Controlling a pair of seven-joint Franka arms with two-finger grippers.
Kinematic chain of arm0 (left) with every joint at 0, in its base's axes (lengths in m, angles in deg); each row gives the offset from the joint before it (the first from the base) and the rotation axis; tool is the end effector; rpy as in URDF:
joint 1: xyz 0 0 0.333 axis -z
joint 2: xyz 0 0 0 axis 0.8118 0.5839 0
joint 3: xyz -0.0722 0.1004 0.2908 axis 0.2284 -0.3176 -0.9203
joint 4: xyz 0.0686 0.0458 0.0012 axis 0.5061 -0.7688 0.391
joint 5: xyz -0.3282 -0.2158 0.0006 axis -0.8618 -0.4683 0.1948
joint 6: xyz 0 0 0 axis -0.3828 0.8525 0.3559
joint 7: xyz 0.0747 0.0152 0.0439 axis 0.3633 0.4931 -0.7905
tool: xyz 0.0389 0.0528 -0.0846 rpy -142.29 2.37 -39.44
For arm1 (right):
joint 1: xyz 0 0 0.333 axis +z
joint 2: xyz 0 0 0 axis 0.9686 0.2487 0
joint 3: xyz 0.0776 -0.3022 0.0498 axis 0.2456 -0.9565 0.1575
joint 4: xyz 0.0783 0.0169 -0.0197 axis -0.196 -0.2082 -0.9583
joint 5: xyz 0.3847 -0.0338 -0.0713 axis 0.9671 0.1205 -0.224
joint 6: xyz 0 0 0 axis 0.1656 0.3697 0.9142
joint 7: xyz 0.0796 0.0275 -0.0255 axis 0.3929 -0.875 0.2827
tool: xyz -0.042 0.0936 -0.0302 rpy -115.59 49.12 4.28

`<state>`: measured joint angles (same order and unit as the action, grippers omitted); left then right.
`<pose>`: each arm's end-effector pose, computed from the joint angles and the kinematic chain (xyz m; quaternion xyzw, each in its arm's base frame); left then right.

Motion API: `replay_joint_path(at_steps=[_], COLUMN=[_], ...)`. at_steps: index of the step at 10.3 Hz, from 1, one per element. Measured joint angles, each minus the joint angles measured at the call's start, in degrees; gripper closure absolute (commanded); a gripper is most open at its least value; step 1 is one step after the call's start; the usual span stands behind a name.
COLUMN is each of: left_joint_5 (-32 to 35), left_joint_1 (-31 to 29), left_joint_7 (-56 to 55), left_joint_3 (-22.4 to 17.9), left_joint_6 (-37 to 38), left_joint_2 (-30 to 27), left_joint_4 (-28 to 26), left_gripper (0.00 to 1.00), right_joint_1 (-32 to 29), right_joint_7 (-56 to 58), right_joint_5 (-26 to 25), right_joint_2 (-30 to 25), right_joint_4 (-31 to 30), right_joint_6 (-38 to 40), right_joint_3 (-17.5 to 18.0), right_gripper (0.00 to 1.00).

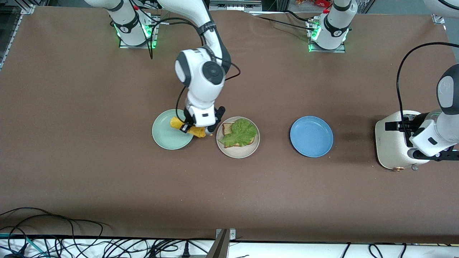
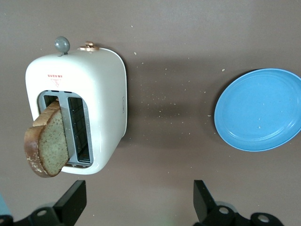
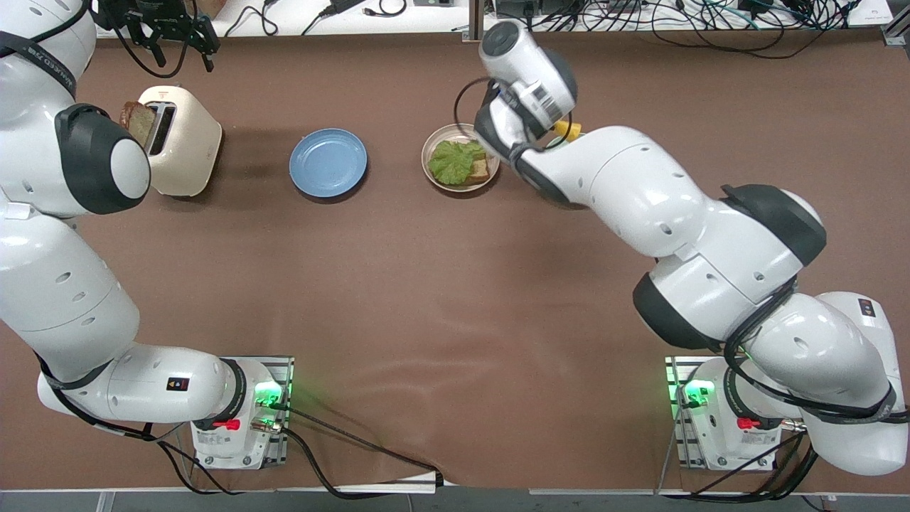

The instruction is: Make sandwich on beige plate with both arms

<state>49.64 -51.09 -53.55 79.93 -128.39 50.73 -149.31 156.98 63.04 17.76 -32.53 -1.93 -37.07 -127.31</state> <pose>0.6622 0.0458 0.4629 -0.9859 0.0046 0.1551 0.0625 0.5278 0.4488 0.2955 0.8192 0.5153 -0.0212 0.2510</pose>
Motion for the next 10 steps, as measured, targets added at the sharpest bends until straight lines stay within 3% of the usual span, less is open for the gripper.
replay_joint_path(at_steps=[3,10], left_joint_5=[0.0,0.0], left_joint_1=[0.0,0.0], left_joint_7=[0.0,0.0], left_joint_3=[0.0,0.01], left_joint_6=[0.01,0.01], left_joint_2=[0.0,0.0], left_joint_4=[-0.01,-0.02], left_gripper=[0.0,0.0], right_joint_1=[1.49,1.36], right_joint_7=[-9.3,-12.48], right_joint_5=[-6.65,-7.91], right_joint_2=[3.3,6.57], right_joint_4=[0.02,1.51], right_joint_6=[0.13,-0.01], right_joint_3=[4.78,4.43], right_gripper=[1.0,1.0])
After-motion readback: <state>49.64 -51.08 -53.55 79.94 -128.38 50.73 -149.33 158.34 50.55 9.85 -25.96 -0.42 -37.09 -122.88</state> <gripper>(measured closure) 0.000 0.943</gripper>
